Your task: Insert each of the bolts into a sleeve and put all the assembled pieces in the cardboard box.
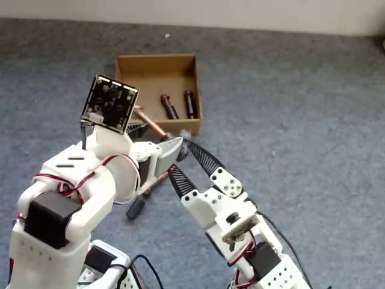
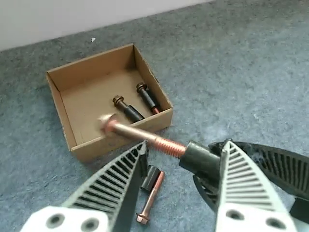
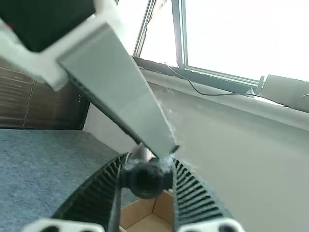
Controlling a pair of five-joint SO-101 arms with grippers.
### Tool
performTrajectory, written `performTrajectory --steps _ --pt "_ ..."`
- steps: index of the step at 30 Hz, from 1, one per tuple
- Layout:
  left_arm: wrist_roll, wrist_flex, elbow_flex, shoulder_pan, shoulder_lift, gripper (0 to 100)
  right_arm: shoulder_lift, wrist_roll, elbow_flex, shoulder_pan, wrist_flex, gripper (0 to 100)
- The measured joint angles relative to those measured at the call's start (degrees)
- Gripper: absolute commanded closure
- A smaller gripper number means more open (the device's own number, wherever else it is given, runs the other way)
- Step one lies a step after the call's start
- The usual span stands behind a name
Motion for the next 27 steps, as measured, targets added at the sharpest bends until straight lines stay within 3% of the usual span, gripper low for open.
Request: performTrajectory --steps 18,23,27 --pt "0.00 0.00 0.00 -0.35 -0.53 75 0.00 0.00 0.00 0.35 -0.09 99.3" --pt "-0.09 0.70 0.00 -5.63 0.09 74 -0.18 -0.35 0.00 5.45 1.14 99.3" --pt "-0.79 1.85 1.14 -8.35 0.09 74 -0.26 -5.27 0.00 11.25 8.26 99.3"
